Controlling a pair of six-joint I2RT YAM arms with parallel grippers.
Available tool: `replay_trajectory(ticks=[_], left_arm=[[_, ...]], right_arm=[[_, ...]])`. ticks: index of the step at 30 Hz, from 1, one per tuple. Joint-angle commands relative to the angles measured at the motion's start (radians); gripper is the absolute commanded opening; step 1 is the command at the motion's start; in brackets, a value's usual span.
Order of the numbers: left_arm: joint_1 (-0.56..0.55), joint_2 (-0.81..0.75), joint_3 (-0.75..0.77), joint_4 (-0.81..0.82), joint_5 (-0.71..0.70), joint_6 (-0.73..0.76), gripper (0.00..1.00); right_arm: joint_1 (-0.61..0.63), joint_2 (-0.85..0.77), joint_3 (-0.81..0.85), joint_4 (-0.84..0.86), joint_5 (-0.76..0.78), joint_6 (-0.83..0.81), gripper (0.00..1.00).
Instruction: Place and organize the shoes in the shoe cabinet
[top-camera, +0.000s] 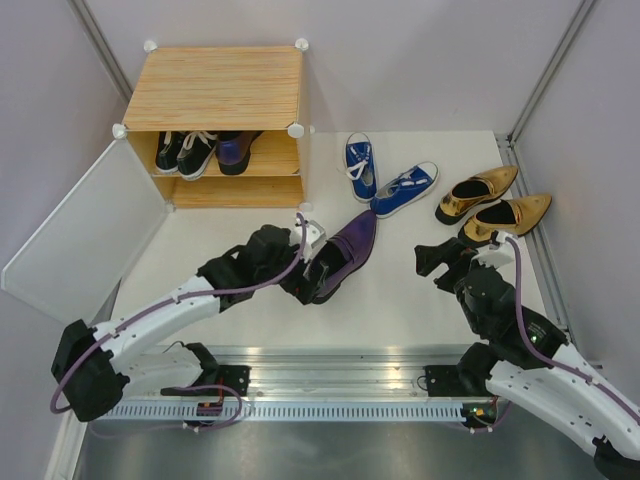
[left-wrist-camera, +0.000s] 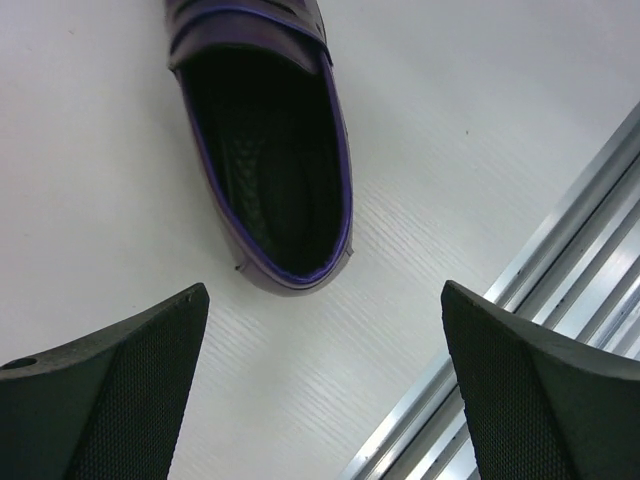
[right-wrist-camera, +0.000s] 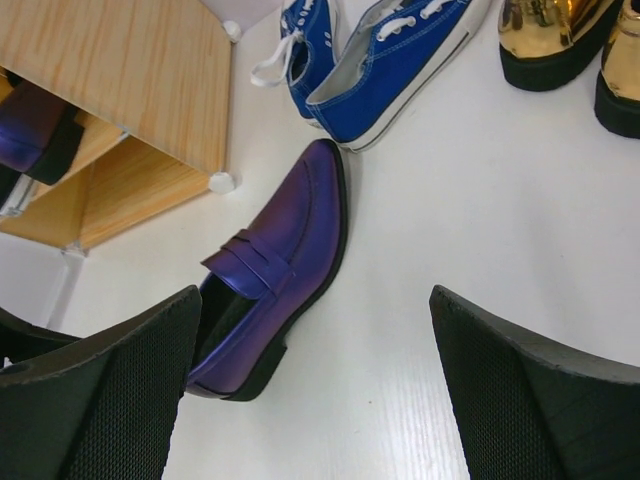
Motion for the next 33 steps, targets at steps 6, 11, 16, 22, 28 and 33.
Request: replay_trajectory(ticks=[6, 11, 16, 22, 28, 33], left_arm=[[-0.043, 0.234, 0.060, 0.040, -0.095, -0.001, 1.00], [-0.045, 0.266, 0.062, 0.046, -0.199, 0.003, 1.00], [-0.066, 0.335, 0.055, 0.142, -0.154, -0.018, 1.00], [-0.101, 0.432, 0.049, 0.239, -0.141, -0.024, 0.99], [-0.101, 0.486, 0.043, 0.291, -0.171, -0.033, 0.98], [-0.101, 0.490, 0.026, 0.319, -0.190, -0.060, 0.93]], right_arm=[[0.000, 0.013, -0.018, -0.002, 0.054, -0.120, 0.98], [0.000, -0.026, -0.044, 0.033, 0.062, -0.177, 0.98], [0.000, -0.028, -0.046, 0.048, 0.054, -0.190, 0.98], [0.000, -0.048, -0.053, 0.050, 0.033, -0.194, 0.98], [0.000, -0.027, -0.056, 0.056, 0.027, -0.197, 0.98], [0.000, -0.017, -0.061, 0.062, 0.028, -0.198, 0.98]])
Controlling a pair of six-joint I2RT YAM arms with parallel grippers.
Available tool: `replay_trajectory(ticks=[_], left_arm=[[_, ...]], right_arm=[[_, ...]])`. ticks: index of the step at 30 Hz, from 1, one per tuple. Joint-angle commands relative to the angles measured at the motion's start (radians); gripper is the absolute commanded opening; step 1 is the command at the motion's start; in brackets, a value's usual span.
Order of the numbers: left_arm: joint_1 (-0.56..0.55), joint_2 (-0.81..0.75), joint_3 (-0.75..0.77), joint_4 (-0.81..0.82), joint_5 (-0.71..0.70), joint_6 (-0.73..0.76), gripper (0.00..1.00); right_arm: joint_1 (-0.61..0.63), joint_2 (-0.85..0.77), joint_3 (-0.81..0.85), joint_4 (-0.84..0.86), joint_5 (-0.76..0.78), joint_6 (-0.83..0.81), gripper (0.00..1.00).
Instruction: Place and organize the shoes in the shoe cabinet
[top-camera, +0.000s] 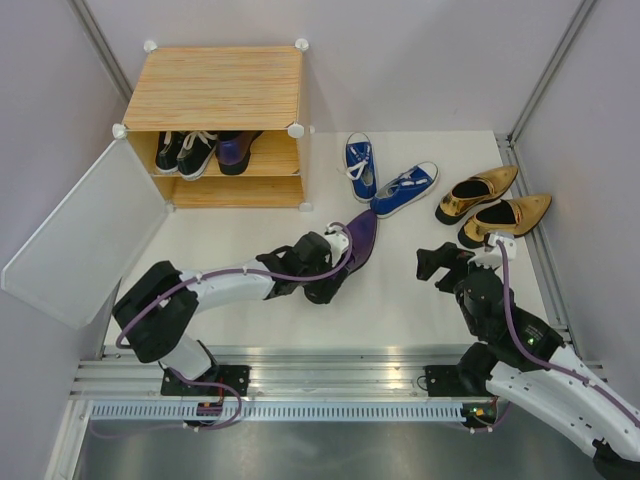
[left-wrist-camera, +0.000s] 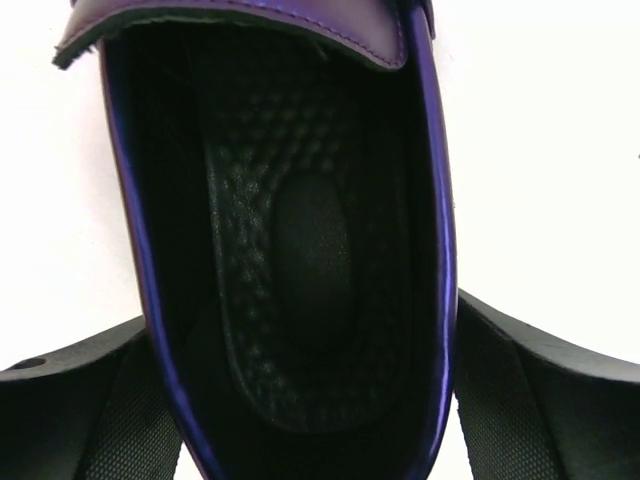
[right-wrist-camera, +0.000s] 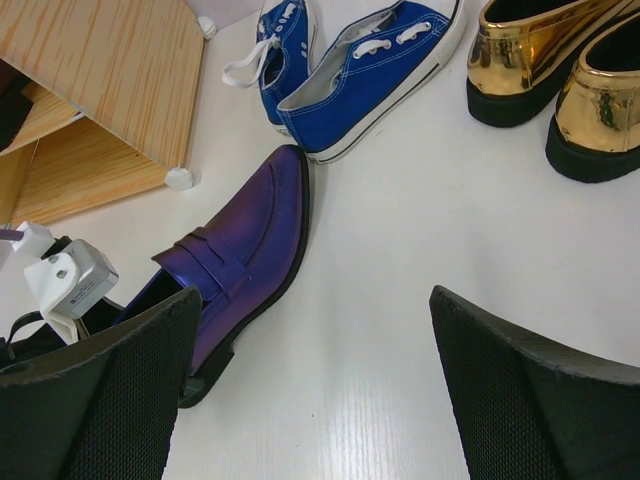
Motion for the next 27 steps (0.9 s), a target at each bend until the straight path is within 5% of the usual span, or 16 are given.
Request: replay_trajectory(ticks=[1, 9, 14, 18, 21, 27], left_arm=[[-0.008, 0.026, -0.004, 0.100, -0.018, -0.050, 0.90], [-0.011, 0.111, 0.013, 0.091, -0.026, -0.060, 0.78], [-0.012, 0.148, 0.010, 0.068, -0.025, -0.094, 0.59], [-0.016, 0.143, -0.012, 0.043, -0.031, -0.120, 0.21], [-0.014, 0.087, -0.020, 0.000, -0.032, -0.180, 0.02], [-0.016, -0.174, -0.122, 0.017, -0.054, -0.318, 0.02]], right_arm=[[0.000, 0.008, -0.004, 0.029, 0.000, -0.017, 0.98], [0.000, 0.012, -0.007, 0.029, 0.000, -0.017, 0.98], [0.000, 0.020, -0.004, 0.029, -0.002, -0.017, 0.98], [0.000, 0.022, -0.006, 0.029, 0.001, -0.017, 0.98], [0.000, 0.020, -0.006, 0.029, 0.003, -0.017, 0.98], [0.000, 0.032, 0.002, 0.029, -0.004, -0.018, 0.98]])
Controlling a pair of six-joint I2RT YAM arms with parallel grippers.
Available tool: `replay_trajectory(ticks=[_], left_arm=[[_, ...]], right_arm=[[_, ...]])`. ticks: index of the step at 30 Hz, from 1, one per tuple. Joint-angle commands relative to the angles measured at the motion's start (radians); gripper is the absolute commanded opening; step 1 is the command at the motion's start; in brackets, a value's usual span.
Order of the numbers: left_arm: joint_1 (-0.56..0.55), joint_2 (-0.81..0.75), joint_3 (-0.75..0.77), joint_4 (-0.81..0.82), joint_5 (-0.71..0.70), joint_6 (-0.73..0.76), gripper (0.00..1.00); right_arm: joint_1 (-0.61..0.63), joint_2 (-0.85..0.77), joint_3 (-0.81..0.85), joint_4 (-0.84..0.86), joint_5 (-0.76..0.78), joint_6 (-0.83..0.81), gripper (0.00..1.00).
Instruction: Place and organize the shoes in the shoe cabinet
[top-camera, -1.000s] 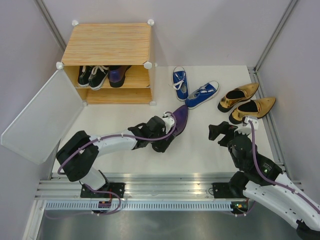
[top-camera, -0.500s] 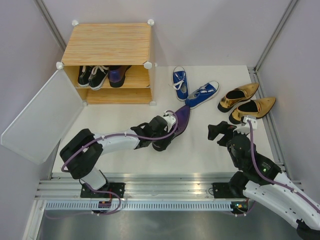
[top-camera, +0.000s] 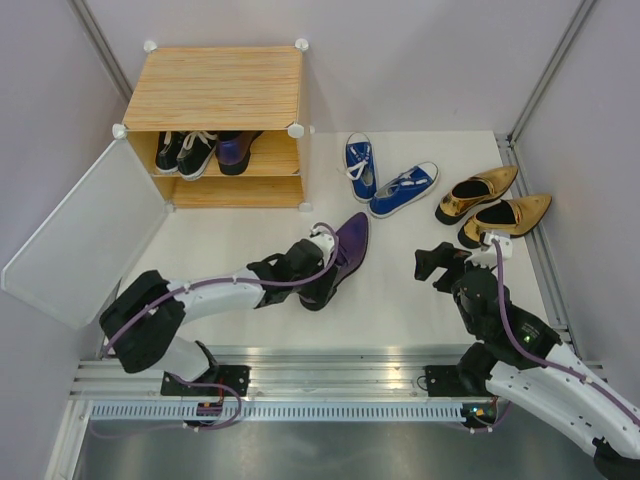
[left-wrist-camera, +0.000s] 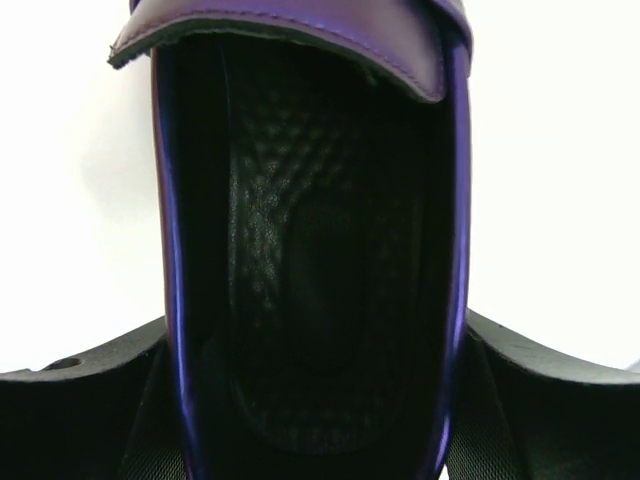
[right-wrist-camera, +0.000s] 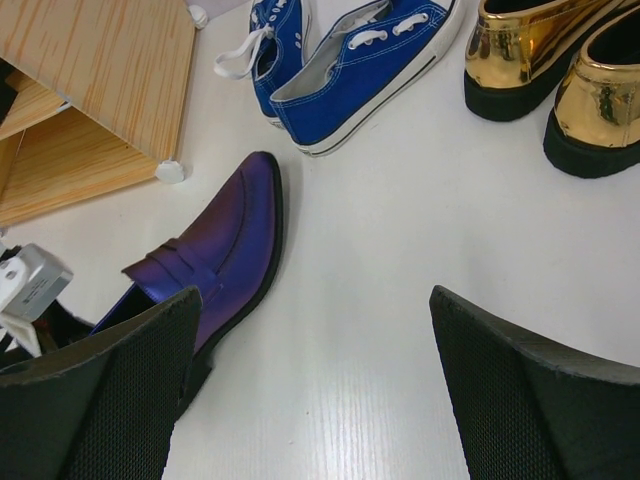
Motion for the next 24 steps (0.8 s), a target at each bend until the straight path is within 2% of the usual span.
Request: replay_trajectory(ticks=[1, 6, 15, 24], left_arm=[[-0.007, -0.190, -0.064, -0.035, -0.001, -0.161, 0.02], [-0.005, -0.379, -0.109, -0.124, -0.083, -0.256, 0.02], [-0.007, -0.666, -0.077, -0.402, -0.302, -0.357, 0.02], [-0.005, -0.766, -0.057, -0.457, -0.350, -0.377, 0.02]], right_arm=[[0.002, 0.013, 0.008, 0.024, -0.004, -0.017, 0.98], [0.000, 0.029, 0.005, 0.024, -0.013, -0.016, 0.98], [0.000, 0.055, 0.006, 0.028, -0.022, -0.016, 0.98], [0.000, 0.066, 0.001, 0.035, -0.027, -0.019, 0.98]])
